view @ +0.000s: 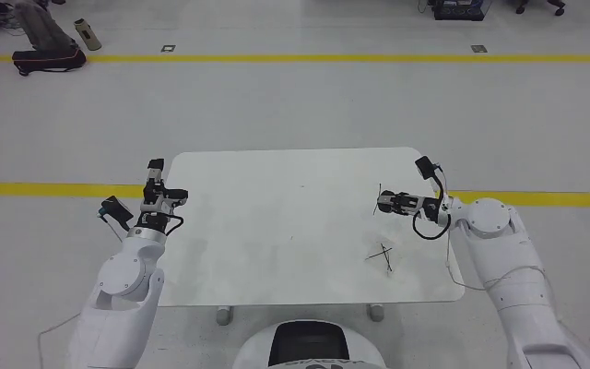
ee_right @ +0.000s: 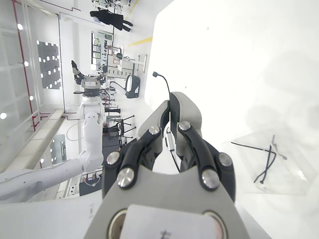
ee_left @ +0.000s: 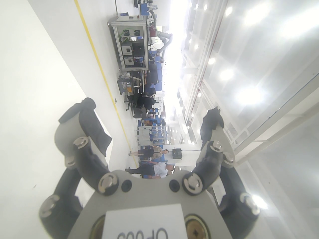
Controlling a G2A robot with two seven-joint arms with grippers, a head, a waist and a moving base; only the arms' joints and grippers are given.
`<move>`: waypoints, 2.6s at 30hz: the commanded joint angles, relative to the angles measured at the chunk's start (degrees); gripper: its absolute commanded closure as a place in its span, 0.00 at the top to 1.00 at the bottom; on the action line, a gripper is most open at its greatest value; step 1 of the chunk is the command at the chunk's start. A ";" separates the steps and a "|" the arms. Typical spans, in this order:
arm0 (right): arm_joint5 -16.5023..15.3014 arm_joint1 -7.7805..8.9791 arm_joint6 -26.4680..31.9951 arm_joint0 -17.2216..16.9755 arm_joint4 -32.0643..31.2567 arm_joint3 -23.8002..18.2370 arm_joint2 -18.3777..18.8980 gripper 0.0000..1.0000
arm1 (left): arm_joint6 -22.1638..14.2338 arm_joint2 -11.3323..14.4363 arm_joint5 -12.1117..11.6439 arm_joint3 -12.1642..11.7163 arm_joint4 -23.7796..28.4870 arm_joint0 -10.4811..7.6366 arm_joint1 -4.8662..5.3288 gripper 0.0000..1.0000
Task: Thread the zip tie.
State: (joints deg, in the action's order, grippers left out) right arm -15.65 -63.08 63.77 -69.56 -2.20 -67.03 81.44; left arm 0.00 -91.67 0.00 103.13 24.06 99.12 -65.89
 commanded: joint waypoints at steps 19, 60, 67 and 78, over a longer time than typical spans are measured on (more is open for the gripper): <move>-3.83 0.34 3.63 -2.89 15.38 2.12 2.98 0.00 | 0.00 0.00 0.00 0.00 0.00 0.00 0.00 1.00; -3.83 -1.95 -7.59 -6.54 20.18 -5.85 -8.55 0.00 | -27.85 17.47 -2.76 1.81 -8.42 -3.79 -0.35 1.00; -3.83 -1.95 -7.59 -6.54 20.18 -5.85 -8.55 0.00 | -27.85 17.47 -2.76 1.81 -8.42 -3.79 -0.35 1.00; -3.83 -4.09 -16.16 -14.07 23.23 -16.37 -7.74 0.00 | -27.70 26.53 0.47 0.19 -5.11 -9.03 -1.56 1.00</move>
State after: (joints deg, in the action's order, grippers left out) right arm -19.48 -66.99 47.66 -83.17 21.38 -83.06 73.43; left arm -27.84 -66.33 0.43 103.79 18.81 90.89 -67.29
